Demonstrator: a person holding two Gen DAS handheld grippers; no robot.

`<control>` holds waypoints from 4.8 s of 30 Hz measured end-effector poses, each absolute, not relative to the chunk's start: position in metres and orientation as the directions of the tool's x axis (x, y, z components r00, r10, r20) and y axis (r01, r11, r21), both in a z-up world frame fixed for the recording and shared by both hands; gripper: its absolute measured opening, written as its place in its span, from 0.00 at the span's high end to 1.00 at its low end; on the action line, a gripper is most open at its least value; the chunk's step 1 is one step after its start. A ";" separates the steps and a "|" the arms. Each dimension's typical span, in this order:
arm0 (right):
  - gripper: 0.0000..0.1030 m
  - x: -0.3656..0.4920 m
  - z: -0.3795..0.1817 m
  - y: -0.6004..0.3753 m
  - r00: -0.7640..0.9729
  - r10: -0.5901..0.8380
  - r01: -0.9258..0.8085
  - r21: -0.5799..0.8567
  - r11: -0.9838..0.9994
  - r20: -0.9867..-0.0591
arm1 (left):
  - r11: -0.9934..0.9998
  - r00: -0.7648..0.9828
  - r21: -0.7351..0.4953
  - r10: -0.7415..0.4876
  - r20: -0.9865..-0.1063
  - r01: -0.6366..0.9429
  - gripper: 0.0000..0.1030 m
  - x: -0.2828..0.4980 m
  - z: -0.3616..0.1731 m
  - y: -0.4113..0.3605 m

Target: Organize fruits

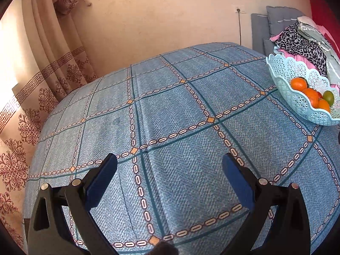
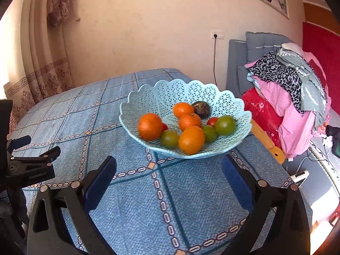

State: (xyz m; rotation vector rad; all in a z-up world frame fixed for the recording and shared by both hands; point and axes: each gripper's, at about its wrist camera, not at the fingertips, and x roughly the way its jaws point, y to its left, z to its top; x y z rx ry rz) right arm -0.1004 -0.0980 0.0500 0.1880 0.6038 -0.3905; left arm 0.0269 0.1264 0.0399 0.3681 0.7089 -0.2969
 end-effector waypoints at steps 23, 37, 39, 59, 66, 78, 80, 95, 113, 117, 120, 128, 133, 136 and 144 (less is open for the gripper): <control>0.05 0.029 0.001 0.007 0.599 -0.077 0.127 0.000 0.992 -0.797 | 0.996 0.607 0.074 0.035 -0.794 0.040 0.03 0.048 0.005 0.273; 0.05 0.023 -0.002 0.008 0.614 -0.070 0.128 0.011 0.992 -0.786 | 0.997 0.607 0.068 0.032 -0.794 0.038 0.03 0.048 0.003 0.273; 0.05 0.023 -0.001 0.008 0.614 -0.070 0.127 0.011 0.992 -0.786 | 0.997 0.609 0.074 0.037 -0.792 0.037 0.03 0.048 0.004 0.273; 0.05 0.022 0.000 0.005 0.614 -0.070 0.127 0.011 0.992 -0.786 | 0.996 0.612 0.071 0.021 -0.791 0.058 0.03 0.045 0.004 0.270; 0.05 0.023 0.000 0.005 0.614 -0.070 0.127 0.011 0.992 -0.786 | 0.996 0.612 0.071 0.020 -0.791 0.058 0.03 0.045 0.004 0.270; 0.05 0.023 -0.001 0.006 0.614 -0.070 0.127 0.011 0.992 -0.786 | 0.996 0.612 0.071 0.020 -0.791 0.058 0.03 0.045 0.004 0.270; 0.05 0.023 -0.001 0.006 0.614 -0.070 0.127 0.011 0.992 -0.786 | 0.996 0.612 0.071 0.020 -0.791 0.058 0.03 0.045 0.004 0.270; 0.05 0.022 -0.001 0.005 0.614 -0.071 0.127 0.010 0.992 -0.786 | 0.996 0.612 0.065 0.016 -0.791 0.058 0.03 0.045 0.004 0.270; 0.05 0.023 -0.001 0.004 0.614 -0.071 0.127 0.009 0.992 -0.786 | 0.996 0.610 0.070 0.020 -0.792 0.057 0.02 0.046 0.004 0.270; 0.05 0.023 -0.002 0.006 0.614 -0.071 0.128 0.010 0.992 -0.786 | 0.996 0.610 0.076 0.027 -0.792 0.055 0.02 0.046 0.004 0.270; 0.05 0.024 -0.002 0.005 0.614 -0.072 0.128 0.009 0.992 -0.786 | 0.996 0.611 0.077 0.029 -0.791 0.052 0.02 0.046 0.004 0.270; 0.05 0.024 -0.002 0.005 0.614 -0.072 0.128 0.009 0.992 -0.786 | 0.995 0.603 0.063 0.006 -0.798 0.074 0.02 0.041 0.003 0.272; 0.05 0.024 -0.001 0.005 0.614 -0.071 0.128 0.010 0.992 -0.786 | 0.992 0.600 0.068 -0.009 -0.800 0.105 0.02 0.032 0.004 0.274; 0.05 0.023 -0.002 0.004 0.613 -0.057 0.117 0.020 0.993 -0.788 | 0.991 0.597 0.066 -0.017 -0.802 0.117 0.02 0.027 0.004 0.274; 0.05 0.015 -0.002 0.007 0.612 -0.038 0.080 0.014 0.997 -0.790 | 0.989 0.597 0.075 -0.015 -0.802 0.125 0.02 0.020 0.004 0.274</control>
